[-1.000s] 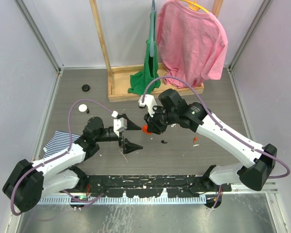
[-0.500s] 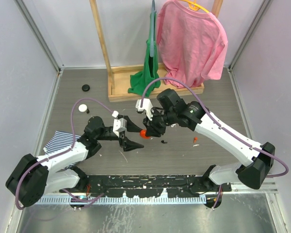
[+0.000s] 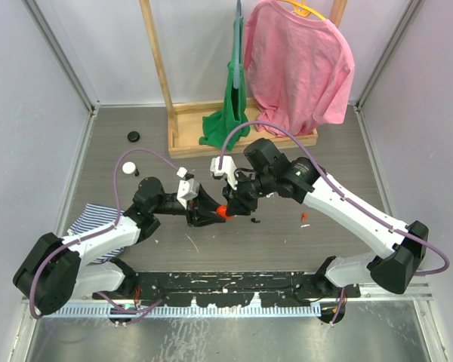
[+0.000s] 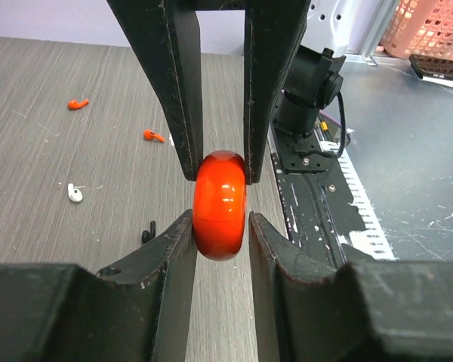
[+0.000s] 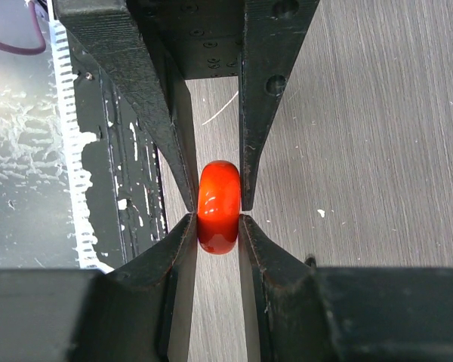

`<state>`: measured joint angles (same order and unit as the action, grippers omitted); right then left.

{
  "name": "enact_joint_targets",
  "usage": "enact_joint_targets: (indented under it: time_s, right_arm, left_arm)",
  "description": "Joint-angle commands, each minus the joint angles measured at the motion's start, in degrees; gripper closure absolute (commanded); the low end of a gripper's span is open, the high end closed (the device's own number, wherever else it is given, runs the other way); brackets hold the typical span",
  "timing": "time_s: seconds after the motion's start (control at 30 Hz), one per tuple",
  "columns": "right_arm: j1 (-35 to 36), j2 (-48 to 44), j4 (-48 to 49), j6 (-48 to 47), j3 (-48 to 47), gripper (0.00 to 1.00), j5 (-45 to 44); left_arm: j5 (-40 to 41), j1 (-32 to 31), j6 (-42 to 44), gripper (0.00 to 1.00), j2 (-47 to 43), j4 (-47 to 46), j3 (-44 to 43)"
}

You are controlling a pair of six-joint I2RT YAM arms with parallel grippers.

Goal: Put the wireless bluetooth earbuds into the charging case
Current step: Pick up the charging case at the center of the board.

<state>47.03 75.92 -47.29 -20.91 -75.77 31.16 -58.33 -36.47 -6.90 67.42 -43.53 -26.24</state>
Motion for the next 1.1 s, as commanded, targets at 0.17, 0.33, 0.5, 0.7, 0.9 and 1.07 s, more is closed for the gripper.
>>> enact_joint_targets:
  time_s: [0.17, 0.33, 0.5, 0.7, 0.9, 1.07]
  right_arm:
    - [-0.24, -0.68, 3.72, -0.81, -1.58, 0.82, -0.75]
    - [-0.2, -0.82, 4.58, -0.59, -1.22, 0.8, -0.93]
    - [-0.17, -1.45, 6.23, 0.11, -0.37, 0.69, -1.47]
    - [-0.23, -3.45, 9.76, 2.08, 0.88, 0.46, -2.68]
    - [-0.23, -7.49, 18.9, 4.51, 6.41, 0.28, -3.88]
    - [-0.26, -10.5, 27.64, 6.6, 11.25, 0.25, -3.52]
  left_arm:
    - [-1.97, -0.19, -2.05, 0.7, -0.66, -6.31, -1.71]
    - [-1.77, -0.16, -2.05, 0.83, -0.83, -6.35, -1.61]
    - [0.05, -0.14, -1.09, 0.97, -1.88, -6.21, -0.61]
    - [6.63, -0.19, 0.05, 1.0, -5.34, -5.82, 2.31]
    - [15.26, -0.18, -0.37, 1.0, -9.61, -8.69, 7.02]
    - [23.02, -0.13, -2.13, 1.0, -13.16, -11.33, 10.68]
